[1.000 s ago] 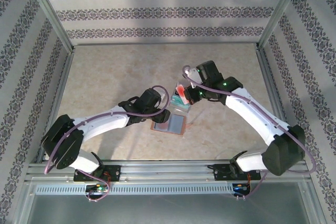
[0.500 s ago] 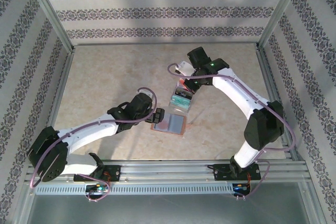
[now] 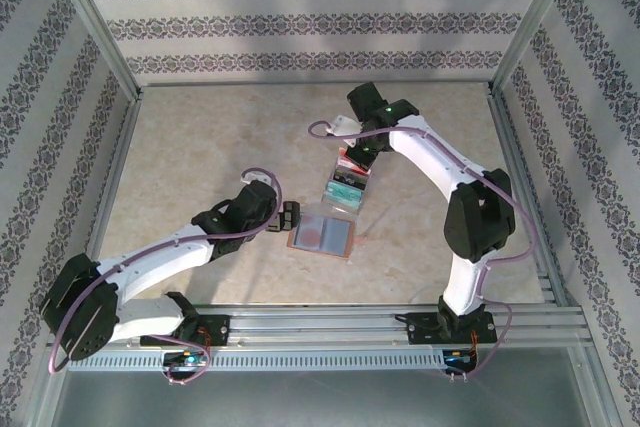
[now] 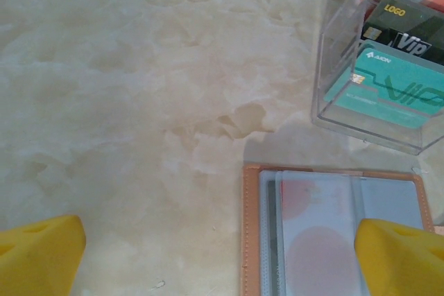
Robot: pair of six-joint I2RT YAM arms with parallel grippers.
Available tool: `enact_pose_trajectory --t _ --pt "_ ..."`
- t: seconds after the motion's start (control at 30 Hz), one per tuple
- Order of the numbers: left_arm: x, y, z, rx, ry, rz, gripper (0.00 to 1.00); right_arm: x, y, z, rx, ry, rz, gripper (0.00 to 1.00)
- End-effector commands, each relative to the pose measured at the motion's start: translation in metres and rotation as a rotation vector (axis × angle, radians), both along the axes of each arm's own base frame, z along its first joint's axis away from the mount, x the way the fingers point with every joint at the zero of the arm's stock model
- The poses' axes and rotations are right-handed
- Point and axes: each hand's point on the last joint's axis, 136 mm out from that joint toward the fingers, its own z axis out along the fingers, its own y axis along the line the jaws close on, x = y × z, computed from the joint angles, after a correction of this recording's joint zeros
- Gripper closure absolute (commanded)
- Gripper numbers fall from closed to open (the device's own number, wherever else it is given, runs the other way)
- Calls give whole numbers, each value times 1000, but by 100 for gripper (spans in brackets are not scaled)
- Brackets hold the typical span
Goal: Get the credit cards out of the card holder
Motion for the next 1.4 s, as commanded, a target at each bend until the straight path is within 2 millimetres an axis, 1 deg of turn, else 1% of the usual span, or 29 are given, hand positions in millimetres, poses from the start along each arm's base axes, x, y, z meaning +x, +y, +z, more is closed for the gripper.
enact_pose_trajectory --t 0.0,0.37,0.57,0.77,1.07,1.3,1.37 --pt "6 9 8 -39 -32 57 1 2 -2 -1 -8 20 22 100" --pt "8 18 7 -80 -27 84 1 7 -7 -24 -15 81 5 100" --pt "9 19 7 -98 -26 87 1 12 -9 -31 -28 91 -3 100" --pt "11 18 8 -107 -28 87 1 22 -12 -37 -59 86 -14 100" --pt "15 17 7 -115 -24 81 1 36 -10 -38 -77 70 -33 100" --pt "16 16 6 -125 -21 80 1 35 -11 -37 -75 77 -46 100" --pt "16 16 7 -126 -19 79 1 31 -10 -33 -63 78 -52 91"
